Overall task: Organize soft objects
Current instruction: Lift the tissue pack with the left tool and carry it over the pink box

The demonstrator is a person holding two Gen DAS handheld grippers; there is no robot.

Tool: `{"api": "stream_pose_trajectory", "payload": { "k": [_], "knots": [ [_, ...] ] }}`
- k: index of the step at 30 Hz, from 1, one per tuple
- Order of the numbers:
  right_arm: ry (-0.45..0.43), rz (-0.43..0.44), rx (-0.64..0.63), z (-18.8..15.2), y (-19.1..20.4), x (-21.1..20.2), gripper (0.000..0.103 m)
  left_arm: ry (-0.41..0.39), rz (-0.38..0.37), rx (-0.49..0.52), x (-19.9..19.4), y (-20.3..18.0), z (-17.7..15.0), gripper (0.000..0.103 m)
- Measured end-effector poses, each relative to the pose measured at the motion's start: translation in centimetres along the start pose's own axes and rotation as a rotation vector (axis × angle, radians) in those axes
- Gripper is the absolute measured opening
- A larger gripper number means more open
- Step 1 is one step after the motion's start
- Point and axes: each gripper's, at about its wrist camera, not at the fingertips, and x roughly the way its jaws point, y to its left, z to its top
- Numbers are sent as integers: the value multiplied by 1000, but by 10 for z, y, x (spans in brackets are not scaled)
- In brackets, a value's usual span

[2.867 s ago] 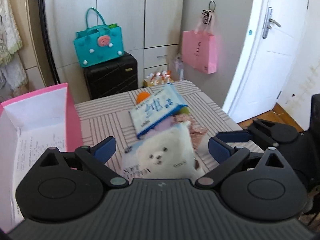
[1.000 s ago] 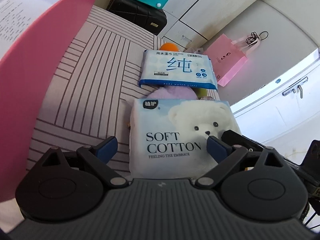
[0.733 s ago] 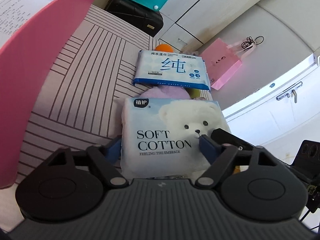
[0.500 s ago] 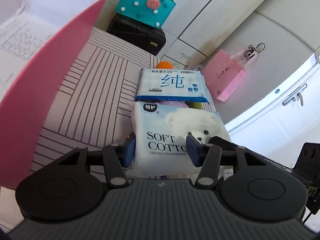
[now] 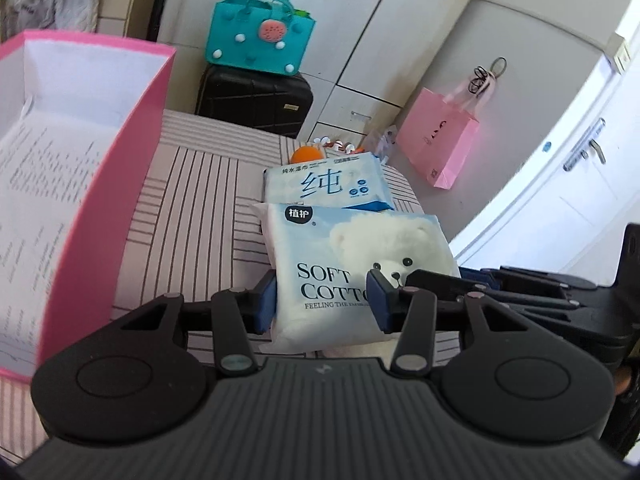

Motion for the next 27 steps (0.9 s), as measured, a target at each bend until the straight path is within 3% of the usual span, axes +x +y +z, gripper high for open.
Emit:
{"api": "stream_pose_trajectory", "payload": {
  "k": [5, 11, 27],
  "knots": [
    [6, 5, -36, 5, 15, -13, 31, 22, 5, 83, -19, -7, 6, 45],
    [84, 29, -61, 8, 39, -24, 32, 77, 8, 159, -45, -8, 6, 45],
    [151, 95, -198, -11, 120, -59, 36, 78, 40, 273, -131, 3, -22, 45]
  ]
}}
